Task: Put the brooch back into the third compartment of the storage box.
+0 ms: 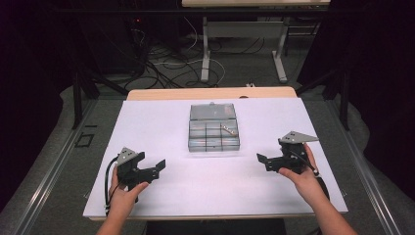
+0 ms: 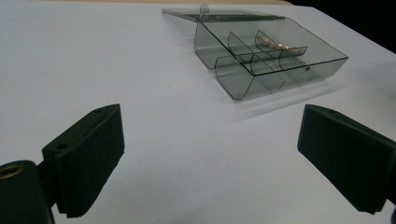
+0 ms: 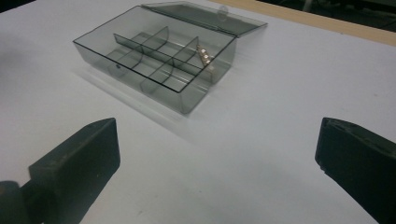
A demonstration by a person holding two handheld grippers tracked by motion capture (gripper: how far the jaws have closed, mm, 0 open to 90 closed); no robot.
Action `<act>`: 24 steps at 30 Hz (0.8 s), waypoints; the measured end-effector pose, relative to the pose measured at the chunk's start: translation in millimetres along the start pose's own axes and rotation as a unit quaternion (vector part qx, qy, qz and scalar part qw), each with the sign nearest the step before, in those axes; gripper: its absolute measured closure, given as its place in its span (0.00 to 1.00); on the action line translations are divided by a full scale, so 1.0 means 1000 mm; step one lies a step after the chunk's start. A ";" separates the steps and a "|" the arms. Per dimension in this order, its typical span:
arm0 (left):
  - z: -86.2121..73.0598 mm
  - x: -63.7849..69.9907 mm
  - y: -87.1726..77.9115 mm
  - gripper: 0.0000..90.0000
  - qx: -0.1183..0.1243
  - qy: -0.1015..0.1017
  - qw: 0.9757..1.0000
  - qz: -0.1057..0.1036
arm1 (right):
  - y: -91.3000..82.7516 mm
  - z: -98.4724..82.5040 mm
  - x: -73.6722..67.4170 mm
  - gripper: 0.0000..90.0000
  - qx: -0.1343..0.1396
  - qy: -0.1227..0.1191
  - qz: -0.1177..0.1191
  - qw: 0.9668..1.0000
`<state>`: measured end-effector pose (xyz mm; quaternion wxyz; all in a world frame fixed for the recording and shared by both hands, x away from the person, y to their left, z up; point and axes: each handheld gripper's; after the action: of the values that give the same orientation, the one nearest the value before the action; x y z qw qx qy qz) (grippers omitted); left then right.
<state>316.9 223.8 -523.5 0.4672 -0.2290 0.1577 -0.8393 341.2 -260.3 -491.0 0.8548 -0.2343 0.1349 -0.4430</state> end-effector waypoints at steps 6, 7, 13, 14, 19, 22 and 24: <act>0.000 -0.001 0.000 0.08 0.000 -0.002 1.000 0.001 | -0.004 -0.014 0.016 0.00 0.007 0.035 -0.014 0.999; 0.000 -0.001 0.000 0.08 0.000 -0.002 1.000 0.001 | -0.004 -0.016 0.018 0.00 0.007 0.041 -0.017 0.999; 0.000 -0.001 0.000 0.08 0.000 -0.003 1.000 0.001 | -0.003 -0.030 0.035 0.00 0.008 0.063 -0.036 0.997; 0.000 -0.001 0.000 0.08 0.000 -0.003 1.000 0.001 | -0.004 -0.032 0.037 0.00 0.008 0.072 -0.035 0.997; 0.000 -0.002 0.000 0.08 0.002 -0.002 1.000 0.002 | -0.004 -0.039 0.046 0.00 0.006 0.092 -0.051 0.994; 0.000 -0.002 0.000 0.08 0.002 -0.002 1.000 0.002 | -0.004 -0.043 0.050 0.00 0.008 0.105 -0.067 0.992; 0.000 -0.002 0.000 0.08 0.002 -0.002 1.000 0.002 | -0.004 -0.047 0.053 0.00 0.008 0.108 -0.071 0.992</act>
<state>317.3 225.5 -523.8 0.4692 -0.2299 0.1558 -0.8383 348.2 -319.4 -529.9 0.8034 -0.1873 0.2059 -0.5264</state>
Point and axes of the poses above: each handheld gripper's, and its own axes: y roughly forward along the jaws, z roughly out of its top, x roughly to its right, and after that the axes turned 2 degrees about -y, right-handed
